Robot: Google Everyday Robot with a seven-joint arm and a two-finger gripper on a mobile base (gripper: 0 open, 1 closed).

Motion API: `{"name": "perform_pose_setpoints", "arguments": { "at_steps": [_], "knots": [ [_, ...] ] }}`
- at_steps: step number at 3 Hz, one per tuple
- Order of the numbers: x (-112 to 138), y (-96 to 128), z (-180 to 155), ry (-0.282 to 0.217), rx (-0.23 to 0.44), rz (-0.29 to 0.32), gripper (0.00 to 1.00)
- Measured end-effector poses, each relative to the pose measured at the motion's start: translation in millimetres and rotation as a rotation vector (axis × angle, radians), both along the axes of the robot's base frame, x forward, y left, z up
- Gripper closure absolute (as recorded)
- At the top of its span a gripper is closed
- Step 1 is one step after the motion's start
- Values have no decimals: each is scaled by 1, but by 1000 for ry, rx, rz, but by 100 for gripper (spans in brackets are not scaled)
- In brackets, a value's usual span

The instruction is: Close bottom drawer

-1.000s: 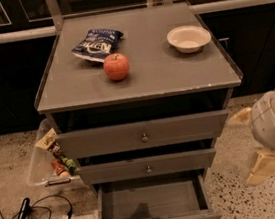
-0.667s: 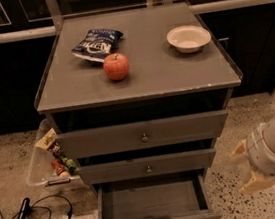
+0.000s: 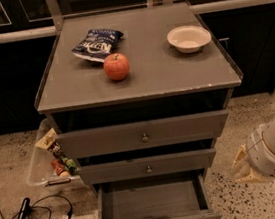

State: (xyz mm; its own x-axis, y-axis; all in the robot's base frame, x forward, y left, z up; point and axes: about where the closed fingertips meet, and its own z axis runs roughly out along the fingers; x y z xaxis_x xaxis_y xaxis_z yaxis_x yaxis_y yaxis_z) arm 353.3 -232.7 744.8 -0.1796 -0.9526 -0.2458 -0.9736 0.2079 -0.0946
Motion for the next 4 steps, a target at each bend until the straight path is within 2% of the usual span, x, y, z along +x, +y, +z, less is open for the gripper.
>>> {"name": "perform_pose_setpoints", "arguments": {
  "at_steps": [1, 2, 3, 4],
  "knots": [
    [-15, 0, -63, 103, 46, -54, 100],
    [-55, 0, -175, 239, 114, -123, 100],
    [-55, -5, -254, 233, 178, -171, 100],
    [-59, 7, -288, 260, 219, -188, 100]
  ]
}}
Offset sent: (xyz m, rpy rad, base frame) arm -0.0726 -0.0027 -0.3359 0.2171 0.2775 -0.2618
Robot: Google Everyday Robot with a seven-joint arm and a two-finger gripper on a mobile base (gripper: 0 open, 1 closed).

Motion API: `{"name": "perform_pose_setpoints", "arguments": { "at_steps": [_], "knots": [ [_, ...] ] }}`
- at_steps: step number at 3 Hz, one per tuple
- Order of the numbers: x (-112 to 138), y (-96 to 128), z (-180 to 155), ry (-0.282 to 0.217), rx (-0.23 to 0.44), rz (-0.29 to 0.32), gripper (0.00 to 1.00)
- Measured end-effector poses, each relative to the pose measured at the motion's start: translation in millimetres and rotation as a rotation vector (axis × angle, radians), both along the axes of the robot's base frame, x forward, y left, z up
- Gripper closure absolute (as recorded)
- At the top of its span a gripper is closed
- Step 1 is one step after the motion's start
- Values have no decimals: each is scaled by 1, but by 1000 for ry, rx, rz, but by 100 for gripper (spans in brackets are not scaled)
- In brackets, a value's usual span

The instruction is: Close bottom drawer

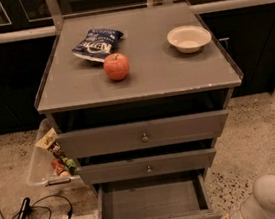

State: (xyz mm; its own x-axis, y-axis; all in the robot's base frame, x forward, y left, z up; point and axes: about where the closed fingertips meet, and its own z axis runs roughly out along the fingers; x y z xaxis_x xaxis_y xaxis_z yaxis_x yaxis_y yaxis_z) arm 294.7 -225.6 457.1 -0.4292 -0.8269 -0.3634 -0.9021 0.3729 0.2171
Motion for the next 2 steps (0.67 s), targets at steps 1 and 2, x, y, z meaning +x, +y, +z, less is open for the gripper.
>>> {"name": "perform_pose_setpoints", "arguments": {
  "at_steps": [1, 2],
  "knots": [
    [0, 0, 0, 1, 0, 1, 100],
    [1, 7, -18, -19, -2, -8, 100]
  ]
}}
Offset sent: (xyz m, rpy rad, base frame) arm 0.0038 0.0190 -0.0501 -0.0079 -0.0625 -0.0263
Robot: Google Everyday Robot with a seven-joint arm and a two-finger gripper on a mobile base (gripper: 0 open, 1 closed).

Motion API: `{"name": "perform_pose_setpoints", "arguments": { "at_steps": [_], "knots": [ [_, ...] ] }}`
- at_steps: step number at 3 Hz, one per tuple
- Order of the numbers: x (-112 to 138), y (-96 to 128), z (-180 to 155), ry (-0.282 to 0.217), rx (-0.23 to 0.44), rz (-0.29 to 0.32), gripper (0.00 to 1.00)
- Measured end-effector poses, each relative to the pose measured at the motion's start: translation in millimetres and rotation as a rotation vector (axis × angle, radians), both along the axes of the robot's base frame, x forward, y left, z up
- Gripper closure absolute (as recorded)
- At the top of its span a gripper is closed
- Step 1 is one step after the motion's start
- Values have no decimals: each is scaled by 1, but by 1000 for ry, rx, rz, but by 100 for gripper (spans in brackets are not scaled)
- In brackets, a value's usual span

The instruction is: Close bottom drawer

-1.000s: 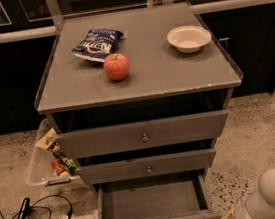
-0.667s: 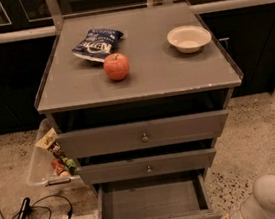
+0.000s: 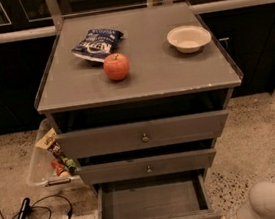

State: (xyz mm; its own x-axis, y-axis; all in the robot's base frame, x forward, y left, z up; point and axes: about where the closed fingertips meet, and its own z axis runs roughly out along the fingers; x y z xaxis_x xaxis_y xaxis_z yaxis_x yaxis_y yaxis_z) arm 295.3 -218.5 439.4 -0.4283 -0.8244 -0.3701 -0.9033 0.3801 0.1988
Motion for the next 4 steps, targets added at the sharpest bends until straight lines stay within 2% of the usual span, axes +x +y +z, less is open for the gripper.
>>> {"name": "perform_pose_setpoints", "arguments": {
  "at_steps": [1, 2, 3, 4],
  "knots": [
    [48, 8, -30, -117, -5, 16, 100],
    [118, 13, -43, -287, 1, 18, 100],
    [165, -7, -65, -371, 25, -40, 100],
    [162, -5, -64, -366, 25, -36, 100]
  ]
}}
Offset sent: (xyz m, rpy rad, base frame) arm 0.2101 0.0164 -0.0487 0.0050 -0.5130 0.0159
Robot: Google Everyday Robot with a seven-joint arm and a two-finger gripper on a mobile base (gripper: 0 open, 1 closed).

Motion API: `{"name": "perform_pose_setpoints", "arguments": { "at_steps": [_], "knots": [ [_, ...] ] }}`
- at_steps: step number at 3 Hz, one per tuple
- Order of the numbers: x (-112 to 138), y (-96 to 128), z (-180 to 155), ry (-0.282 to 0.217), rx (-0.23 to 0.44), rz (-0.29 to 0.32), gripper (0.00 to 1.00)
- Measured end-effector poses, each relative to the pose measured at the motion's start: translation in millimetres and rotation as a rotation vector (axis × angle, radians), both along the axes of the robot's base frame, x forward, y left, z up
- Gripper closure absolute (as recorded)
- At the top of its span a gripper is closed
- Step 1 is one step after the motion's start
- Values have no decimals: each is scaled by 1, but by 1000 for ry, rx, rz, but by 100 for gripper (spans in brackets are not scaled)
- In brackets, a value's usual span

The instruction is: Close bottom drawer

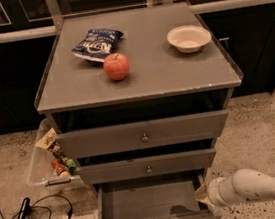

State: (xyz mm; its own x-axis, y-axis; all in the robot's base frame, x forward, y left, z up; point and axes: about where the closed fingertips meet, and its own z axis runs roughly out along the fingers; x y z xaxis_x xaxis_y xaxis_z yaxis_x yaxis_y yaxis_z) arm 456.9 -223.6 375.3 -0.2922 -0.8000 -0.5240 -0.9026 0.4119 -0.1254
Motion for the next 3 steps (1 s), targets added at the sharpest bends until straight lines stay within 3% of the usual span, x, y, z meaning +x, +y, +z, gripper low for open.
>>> {"name": "perform_pose_setpoints", "arguments": {
  "at_steps": [2, 3],
  "knots": [
    [0, 12, -93, 122, 36, -23, 100],
    [-11, 14, -122, 160, 45, -15, 100]
  ]
}}
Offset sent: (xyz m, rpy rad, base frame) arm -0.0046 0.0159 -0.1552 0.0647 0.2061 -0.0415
